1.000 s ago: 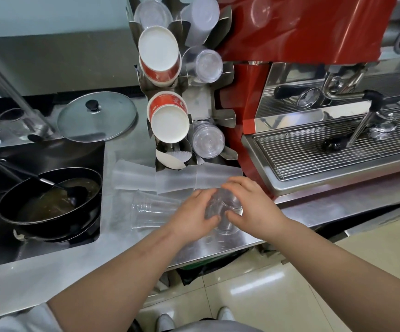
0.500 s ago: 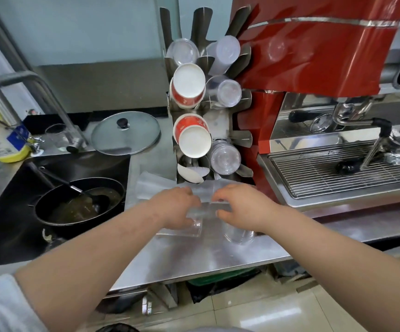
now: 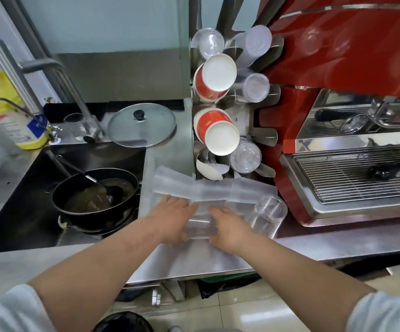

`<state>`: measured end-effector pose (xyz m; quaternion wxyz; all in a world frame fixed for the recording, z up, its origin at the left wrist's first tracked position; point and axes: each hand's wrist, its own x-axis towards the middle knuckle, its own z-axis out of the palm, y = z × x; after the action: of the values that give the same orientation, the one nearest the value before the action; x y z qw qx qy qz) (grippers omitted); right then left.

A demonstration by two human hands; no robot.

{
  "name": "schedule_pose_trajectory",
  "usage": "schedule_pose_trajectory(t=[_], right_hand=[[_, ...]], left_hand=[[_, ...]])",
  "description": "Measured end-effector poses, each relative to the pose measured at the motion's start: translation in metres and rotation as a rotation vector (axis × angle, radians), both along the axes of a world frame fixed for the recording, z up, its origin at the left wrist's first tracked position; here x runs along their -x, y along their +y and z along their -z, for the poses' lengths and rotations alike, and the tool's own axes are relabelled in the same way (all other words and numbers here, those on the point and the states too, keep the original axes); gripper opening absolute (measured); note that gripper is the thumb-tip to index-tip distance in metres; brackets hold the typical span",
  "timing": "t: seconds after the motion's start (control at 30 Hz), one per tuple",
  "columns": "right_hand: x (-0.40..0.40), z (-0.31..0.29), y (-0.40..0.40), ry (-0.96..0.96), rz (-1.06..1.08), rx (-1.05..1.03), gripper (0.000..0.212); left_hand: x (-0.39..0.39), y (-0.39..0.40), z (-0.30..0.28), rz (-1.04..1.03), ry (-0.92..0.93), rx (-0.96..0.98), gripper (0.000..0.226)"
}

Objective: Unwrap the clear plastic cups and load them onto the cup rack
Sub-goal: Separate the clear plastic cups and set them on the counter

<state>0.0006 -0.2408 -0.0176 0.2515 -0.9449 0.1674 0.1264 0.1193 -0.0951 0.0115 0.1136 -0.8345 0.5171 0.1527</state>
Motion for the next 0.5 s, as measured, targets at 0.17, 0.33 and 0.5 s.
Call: schedule_pose_trajectory(t=[0.17,0.33,0.5], right_hand=[[0.005,0.010,-0.005,-0.061,0.020,-0.066,0.082],[0.020,-0.008,-0.007,-0.237,0.054,-0.176,0.078],[0.035,-0.049,-0.006,-0.447,0.075,-0.292,0.072]], left_hand=[[0.000,0.012,0.008,-0.031,0.101,0.132,0.079],[0.006,0.029,0.000,-0.083,0.213,0.276,0.084],[0.015,0.045,-0.006,-0.150,0.303,0.452,0.089]])
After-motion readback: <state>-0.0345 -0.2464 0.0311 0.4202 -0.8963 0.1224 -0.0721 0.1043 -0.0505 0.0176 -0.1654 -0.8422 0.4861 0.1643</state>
